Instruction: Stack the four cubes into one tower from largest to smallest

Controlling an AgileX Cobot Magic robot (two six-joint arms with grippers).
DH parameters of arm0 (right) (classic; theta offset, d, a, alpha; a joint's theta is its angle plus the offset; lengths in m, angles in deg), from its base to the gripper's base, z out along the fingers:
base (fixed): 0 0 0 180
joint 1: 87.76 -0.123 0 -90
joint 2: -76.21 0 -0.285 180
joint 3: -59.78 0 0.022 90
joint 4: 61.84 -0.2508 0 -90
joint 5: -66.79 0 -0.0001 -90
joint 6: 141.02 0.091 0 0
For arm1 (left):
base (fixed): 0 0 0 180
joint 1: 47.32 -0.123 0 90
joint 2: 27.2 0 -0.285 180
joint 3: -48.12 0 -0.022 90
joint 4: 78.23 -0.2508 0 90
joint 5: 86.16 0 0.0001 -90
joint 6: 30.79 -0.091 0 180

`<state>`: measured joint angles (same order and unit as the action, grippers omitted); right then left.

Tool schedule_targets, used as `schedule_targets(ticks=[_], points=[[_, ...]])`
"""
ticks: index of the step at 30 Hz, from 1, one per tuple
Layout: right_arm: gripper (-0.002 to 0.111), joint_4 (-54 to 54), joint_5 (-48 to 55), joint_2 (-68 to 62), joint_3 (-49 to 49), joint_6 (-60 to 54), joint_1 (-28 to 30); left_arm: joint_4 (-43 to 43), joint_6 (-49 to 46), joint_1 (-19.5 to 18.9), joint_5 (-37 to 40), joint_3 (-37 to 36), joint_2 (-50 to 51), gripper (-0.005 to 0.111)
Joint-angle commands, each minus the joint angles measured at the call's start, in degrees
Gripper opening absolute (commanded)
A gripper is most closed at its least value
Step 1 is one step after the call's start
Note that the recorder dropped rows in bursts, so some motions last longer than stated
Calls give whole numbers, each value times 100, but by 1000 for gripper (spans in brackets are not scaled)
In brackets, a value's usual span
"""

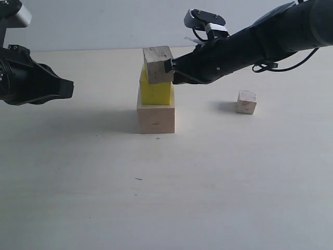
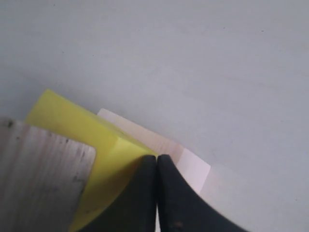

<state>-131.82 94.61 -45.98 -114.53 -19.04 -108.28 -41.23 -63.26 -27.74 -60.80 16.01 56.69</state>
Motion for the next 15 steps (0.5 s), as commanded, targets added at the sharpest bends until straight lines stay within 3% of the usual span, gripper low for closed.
schedule_targets(ticks=[1,10,15], points=[[0,-58,96,17,-38,-90,31,20,-6,-26,-54,37,17,0],[0,76,74,212,-38,223,31,20,-6,-26,-30,37,17,0],[0,1499,-246,592,-38,1625,31,20,-6,-26,-30,37,17,0]])
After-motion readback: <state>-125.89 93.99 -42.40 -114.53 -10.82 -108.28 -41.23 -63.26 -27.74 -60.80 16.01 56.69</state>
